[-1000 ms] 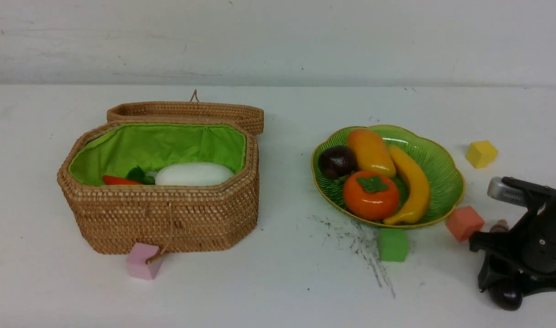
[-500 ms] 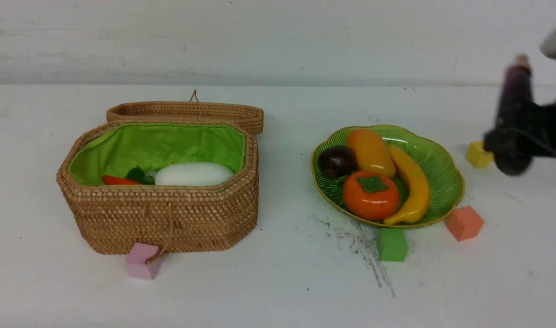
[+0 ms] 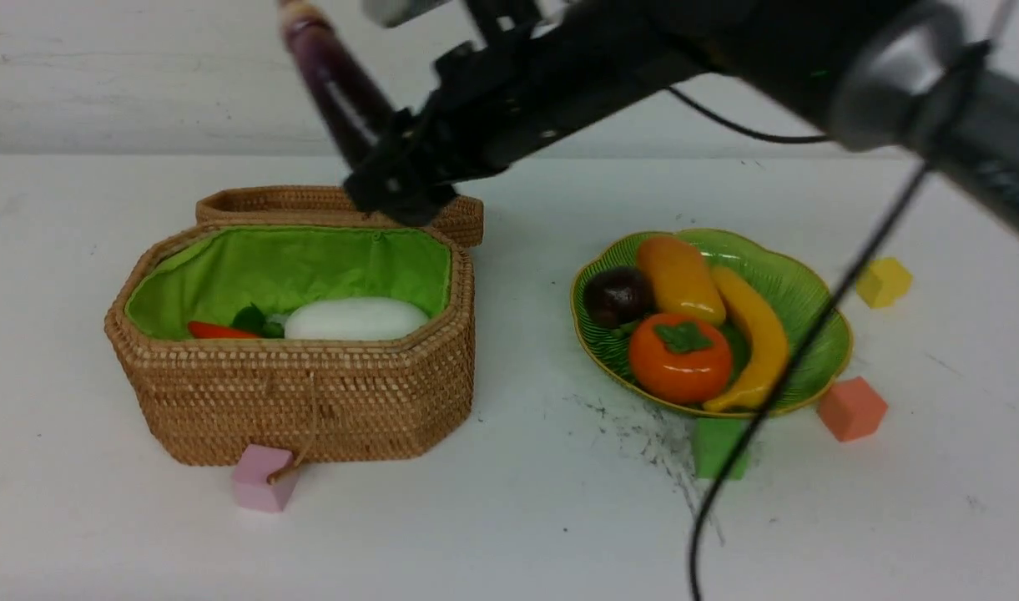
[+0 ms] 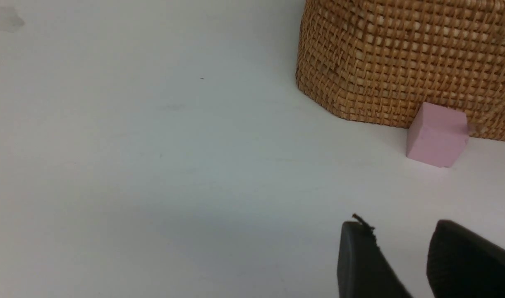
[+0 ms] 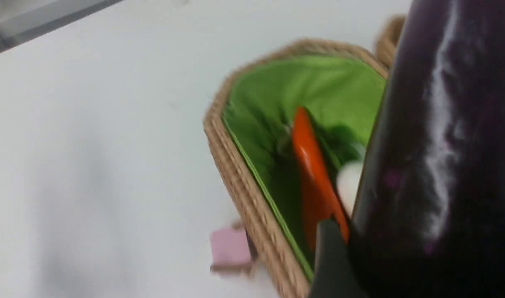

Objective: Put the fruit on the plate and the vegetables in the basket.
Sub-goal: Grab an eggplant with your right arm and place it in the basket on the left.

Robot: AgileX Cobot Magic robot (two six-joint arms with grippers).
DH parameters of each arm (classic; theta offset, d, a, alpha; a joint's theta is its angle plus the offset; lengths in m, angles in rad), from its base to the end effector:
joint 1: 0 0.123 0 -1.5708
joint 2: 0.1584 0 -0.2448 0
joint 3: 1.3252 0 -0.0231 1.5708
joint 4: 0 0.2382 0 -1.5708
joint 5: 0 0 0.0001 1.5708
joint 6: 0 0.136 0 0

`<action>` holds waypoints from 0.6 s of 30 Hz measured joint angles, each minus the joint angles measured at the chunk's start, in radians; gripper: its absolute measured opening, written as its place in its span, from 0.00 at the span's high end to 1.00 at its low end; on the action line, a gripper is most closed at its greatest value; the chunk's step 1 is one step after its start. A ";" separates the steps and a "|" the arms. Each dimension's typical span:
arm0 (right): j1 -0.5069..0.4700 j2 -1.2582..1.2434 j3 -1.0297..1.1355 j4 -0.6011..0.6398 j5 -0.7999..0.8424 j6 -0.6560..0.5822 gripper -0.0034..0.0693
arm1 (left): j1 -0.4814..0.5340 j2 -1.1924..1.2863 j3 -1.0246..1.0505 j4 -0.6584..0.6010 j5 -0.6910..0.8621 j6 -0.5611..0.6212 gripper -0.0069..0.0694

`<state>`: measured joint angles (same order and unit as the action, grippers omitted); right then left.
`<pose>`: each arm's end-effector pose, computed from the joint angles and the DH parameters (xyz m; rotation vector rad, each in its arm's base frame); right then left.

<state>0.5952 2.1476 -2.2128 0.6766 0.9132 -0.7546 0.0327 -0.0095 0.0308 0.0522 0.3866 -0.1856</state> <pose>0.3687 0.3311 0.2932 -1.2088 1.8469 0.7368 0.1229 0.0067 0.1552 -0.1739 1.8833 -0.0528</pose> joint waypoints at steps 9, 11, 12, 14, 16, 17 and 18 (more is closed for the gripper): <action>0.078 0.323 -0.330 -0.221 0.127 -0.004 0.38 | 0.000 0.000 0.000 0.000 0.000 0.000 0.60; 0.078 0.321 -0.330 -0.225 0.128 0.000 0.38 | 0.000 0.000 0.000 0.000 0.000 0.000 0.60; 0.078 0.320 -0.330 -0.228 0.132 0.001 0.38 | 0.000 0.000 0.000 0.000 0.000 0.000 0.60; 0.078 0.315 -0.330 -0.228 0.147 0.004 0.34 | 0.000 0.000 0.000 0.000 0.000 0.000 0.60; 0.078 0.309 -0.330 -0.228 0.154 0.005 0.26 | 0.000 0.000 0.000 0.000 0.000 0.000 0.60; 0.077 0.300 -0.330 -0.229 0.156 0.010 0.17 | 0.000 0.000 0.000 0.000 0.000 0.000 0.60; 0.076 0.292 -0.330 -0.229 0.157 0.013 0.12 | 0.000 0.000 0.000 0.000 0.000 0.000 0.60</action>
<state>0.6713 2.4401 -2.5429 0.4479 1.0706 -0.7420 0.0327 -0.0095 0.0308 0.0522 0.3866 -0.1856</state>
